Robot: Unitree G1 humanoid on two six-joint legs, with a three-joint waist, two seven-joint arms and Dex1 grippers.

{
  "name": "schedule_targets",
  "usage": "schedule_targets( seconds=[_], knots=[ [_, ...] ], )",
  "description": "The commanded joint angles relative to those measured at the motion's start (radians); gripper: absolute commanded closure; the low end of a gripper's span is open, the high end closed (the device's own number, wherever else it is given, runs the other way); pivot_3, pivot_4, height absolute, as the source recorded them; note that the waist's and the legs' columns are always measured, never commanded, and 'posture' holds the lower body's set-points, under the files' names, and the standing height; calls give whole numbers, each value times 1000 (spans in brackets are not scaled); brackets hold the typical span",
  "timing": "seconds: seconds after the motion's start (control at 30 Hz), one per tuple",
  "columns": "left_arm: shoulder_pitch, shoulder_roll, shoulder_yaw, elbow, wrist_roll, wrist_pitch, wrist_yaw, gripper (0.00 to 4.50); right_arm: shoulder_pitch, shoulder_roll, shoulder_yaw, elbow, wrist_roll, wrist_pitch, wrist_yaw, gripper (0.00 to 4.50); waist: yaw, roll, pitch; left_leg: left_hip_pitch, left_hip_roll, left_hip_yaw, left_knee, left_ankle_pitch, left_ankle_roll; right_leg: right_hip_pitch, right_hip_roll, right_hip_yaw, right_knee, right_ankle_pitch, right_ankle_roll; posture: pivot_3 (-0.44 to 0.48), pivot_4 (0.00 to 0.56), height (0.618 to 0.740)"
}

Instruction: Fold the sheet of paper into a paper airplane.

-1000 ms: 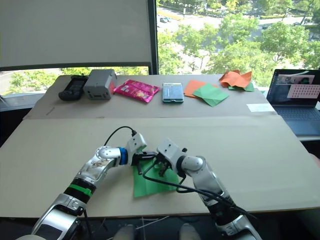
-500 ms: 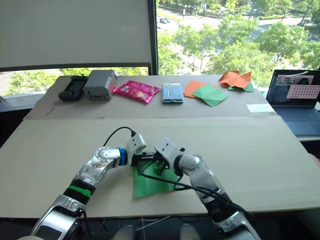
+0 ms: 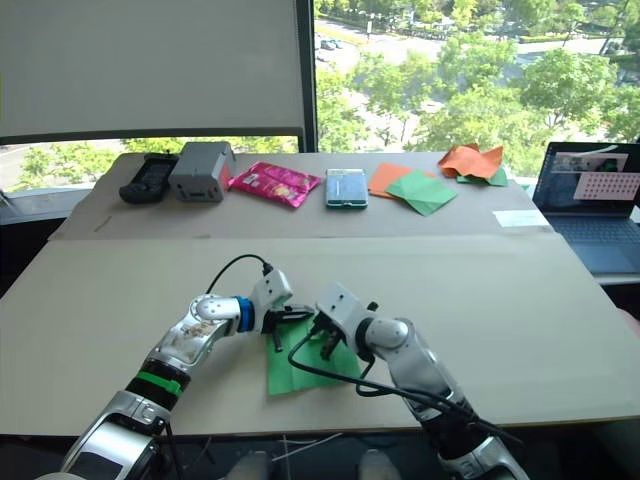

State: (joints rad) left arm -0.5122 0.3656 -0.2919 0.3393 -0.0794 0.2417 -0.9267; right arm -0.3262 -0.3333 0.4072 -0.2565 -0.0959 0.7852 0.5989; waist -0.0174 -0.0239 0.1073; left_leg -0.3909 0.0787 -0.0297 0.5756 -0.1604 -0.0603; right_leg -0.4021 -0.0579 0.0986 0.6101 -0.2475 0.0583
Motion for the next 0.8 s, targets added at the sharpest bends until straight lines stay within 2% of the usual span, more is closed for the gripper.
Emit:
schedule_targets(
  seconds=[0.03,0.33,0.8],
  knots=[
    [10,14,-11,13,26,4,-8,4500,55,-31,0,7,8,73,-1,4487,0,0,0,0,0,0,0,0,0,0,0,0,0,0,0,0,150,721],
    [7,12,-13,22,27,-1,-14,4500,129,-73,-72,-56,58,139,-9,4487,3,-1,0,0,0,0,0,-1,-1,0,0,0,-1,0,0,0,150,721],
    [-6,12,-11,47,29,-15,-21,4500,208,-138,-113,-156,112,196,-52,4487,5,-2,0,0,0,0,0,-1,-1,1,-1,0,-3,-1,0,0,150,721]
  ],
)
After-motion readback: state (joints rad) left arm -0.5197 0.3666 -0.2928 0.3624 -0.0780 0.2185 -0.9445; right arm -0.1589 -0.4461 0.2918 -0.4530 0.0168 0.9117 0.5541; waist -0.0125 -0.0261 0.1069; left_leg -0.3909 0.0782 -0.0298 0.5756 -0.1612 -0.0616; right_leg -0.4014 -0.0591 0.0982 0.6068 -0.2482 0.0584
